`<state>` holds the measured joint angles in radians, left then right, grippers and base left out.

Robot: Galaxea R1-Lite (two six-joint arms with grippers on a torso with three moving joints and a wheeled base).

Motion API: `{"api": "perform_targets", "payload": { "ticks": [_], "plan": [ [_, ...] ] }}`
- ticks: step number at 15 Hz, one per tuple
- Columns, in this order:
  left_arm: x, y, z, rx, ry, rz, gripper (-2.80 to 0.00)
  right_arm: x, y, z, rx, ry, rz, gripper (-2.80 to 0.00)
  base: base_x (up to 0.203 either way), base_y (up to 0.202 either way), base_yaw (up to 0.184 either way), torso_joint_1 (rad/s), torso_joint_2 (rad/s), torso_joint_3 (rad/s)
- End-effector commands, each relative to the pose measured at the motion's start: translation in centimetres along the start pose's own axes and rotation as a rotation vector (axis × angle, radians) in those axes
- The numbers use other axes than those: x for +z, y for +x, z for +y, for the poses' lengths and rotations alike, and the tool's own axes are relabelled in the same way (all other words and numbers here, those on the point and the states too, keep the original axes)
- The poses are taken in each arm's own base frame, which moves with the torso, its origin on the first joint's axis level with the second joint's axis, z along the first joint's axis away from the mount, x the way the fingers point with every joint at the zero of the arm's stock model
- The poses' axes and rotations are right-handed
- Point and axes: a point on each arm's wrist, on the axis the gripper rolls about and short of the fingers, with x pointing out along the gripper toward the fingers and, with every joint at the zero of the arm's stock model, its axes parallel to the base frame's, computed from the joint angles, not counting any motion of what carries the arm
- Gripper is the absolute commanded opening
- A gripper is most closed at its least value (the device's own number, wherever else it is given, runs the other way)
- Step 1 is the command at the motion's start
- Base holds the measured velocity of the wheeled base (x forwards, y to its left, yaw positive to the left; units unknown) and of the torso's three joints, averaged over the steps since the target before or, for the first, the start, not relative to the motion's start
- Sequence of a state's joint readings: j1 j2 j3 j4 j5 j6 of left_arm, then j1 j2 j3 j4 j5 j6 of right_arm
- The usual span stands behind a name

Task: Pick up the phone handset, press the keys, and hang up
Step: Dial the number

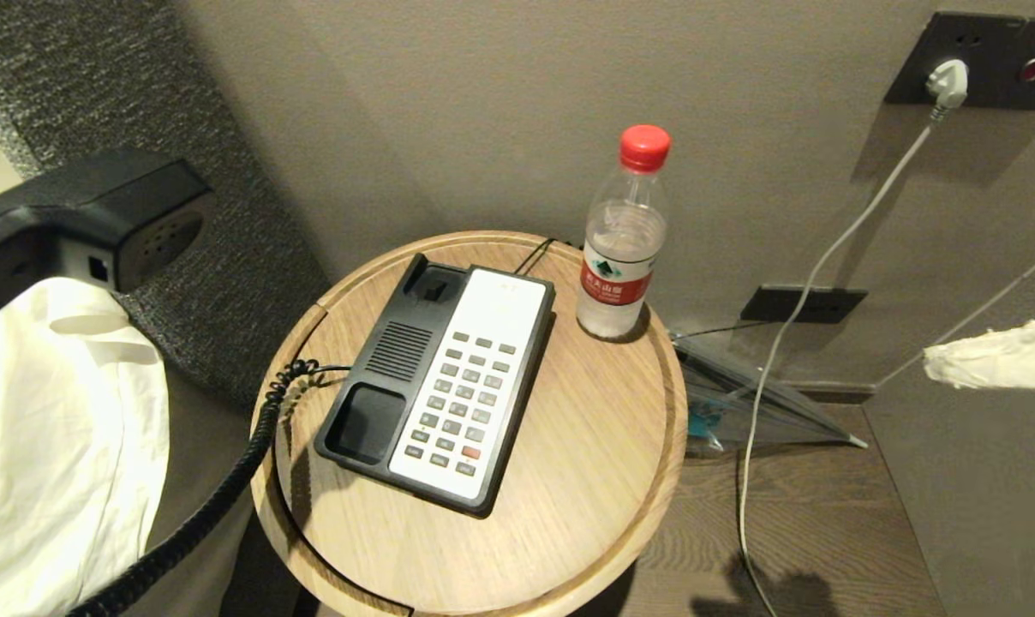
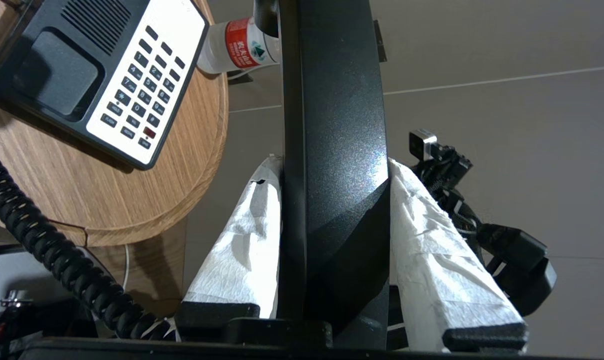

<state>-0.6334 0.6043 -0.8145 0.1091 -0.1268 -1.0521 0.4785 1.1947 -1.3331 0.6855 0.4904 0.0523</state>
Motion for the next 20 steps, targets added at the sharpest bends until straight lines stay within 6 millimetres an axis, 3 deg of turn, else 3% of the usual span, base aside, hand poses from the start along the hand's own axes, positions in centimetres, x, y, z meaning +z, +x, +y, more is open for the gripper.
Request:
{"api": "perform_targets", "payload": {
  "ticks": [1,4,10,15,20],
  "plan": [
    [-0.1,0.0,0.2,0.007,-0.007,0.005,-2.80,0.7,2.6,-0.1,0.028,-0.006,0.071,-2.80,0.000,0.000,0.000,0.000,0.00,0.000],
    [-0.3,-0.2,0.5,0.009,-0.009,0.006,-2.80,1.7,5.5,0.3,0.066,-0.032,0.127,-2.80,0.000,0.000,0.000,0.000,0.00,0.000],
    [-0.5,0.2,0.9,0.023,-0.008,0.014,-2.80,3.9,11.9,3.2,0.065,-0.015,0.113,-2.80,0.000,0.000,0.000,0.000,0.00,0.000],
    [-0.5,-0.1,0.8,0.011,-0.007,0.007,-2.80,4.0,16.7,4.3,-0.004,-0.015,0.114,-2.80,0.000,0.000,0.000,0.000,0.00,0.000],
    [-0.7,-0.5,1.0,0.010,-0.006,0.007,-2.80,3.5,20.1,4.4,-0.046,0.026,0.119,-2.80,0.000,0.000,0.000,0.000,0.00,0.000]
  ]
}}
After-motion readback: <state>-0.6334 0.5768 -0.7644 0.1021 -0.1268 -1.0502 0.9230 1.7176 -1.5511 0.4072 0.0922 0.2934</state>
